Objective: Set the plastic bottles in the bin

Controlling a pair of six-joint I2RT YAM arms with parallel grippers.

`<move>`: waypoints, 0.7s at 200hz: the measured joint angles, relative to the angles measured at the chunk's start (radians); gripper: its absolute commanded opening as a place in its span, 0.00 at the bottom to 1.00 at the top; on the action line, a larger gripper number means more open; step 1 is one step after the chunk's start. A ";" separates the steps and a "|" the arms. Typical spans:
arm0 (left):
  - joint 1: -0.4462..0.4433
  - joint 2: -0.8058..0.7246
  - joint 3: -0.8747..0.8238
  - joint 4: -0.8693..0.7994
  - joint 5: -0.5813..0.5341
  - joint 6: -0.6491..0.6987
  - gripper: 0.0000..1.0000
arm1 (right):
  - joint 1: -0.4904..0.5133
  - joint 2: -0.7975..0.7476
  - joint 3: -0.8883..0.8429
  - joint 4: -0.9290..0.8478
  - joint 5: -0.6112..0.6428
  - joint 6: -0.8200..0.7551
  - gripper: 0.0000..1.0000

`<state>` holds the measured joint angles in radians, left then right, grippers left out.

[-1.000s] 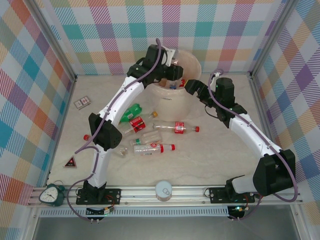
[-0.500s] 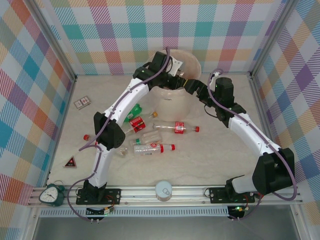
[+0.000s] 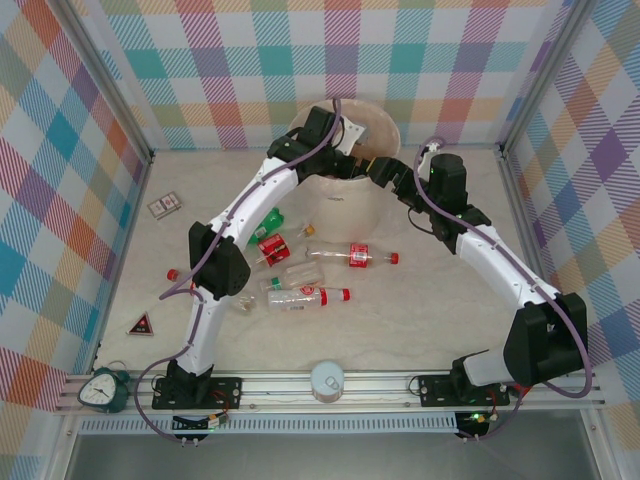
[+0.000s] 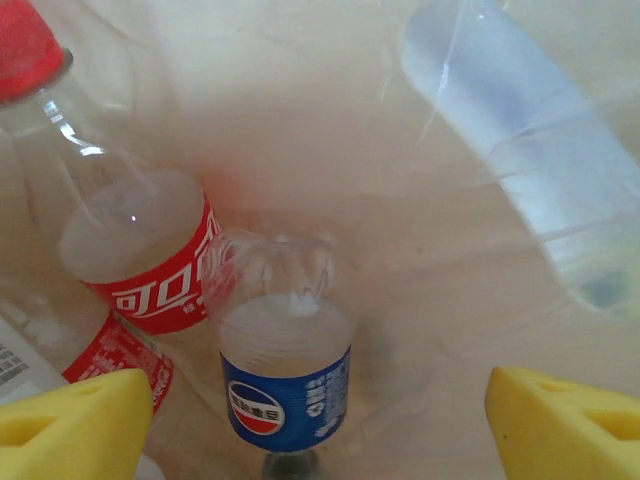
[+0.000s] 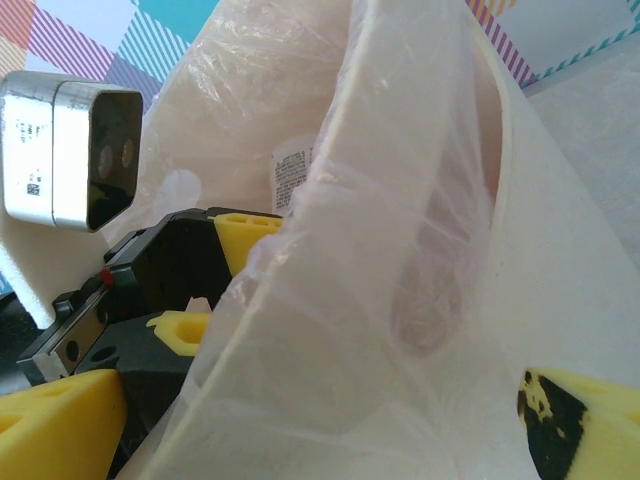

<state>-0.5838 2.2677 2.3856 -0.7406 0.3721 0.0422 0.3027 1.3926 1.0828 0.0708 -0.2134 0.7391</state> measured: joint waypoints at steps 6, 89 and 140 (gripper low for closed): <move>0.001 0.000 0.000 0.000 -0.001 0.000 0.89 | 0.000 0.000 0.000 0.000 0.000 0.000 0.99; 0.002 0.000 0.011 0.022 -0.045 -0.053 0.93 | 0.000 0.000 0.002 0.000 0.004 0.000 0.99; 0.002 -0.031 0.011 0.078 -0.110 -0.150 0.92 | 0.004 0.000 0.004 0.001 -0.009 0.000 0.99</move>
<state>-0.5819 2.2368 2.3970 -0.6628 0.2619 -0.1074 0.3065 1.3922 1.0866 0.0715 -0.2226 0.7395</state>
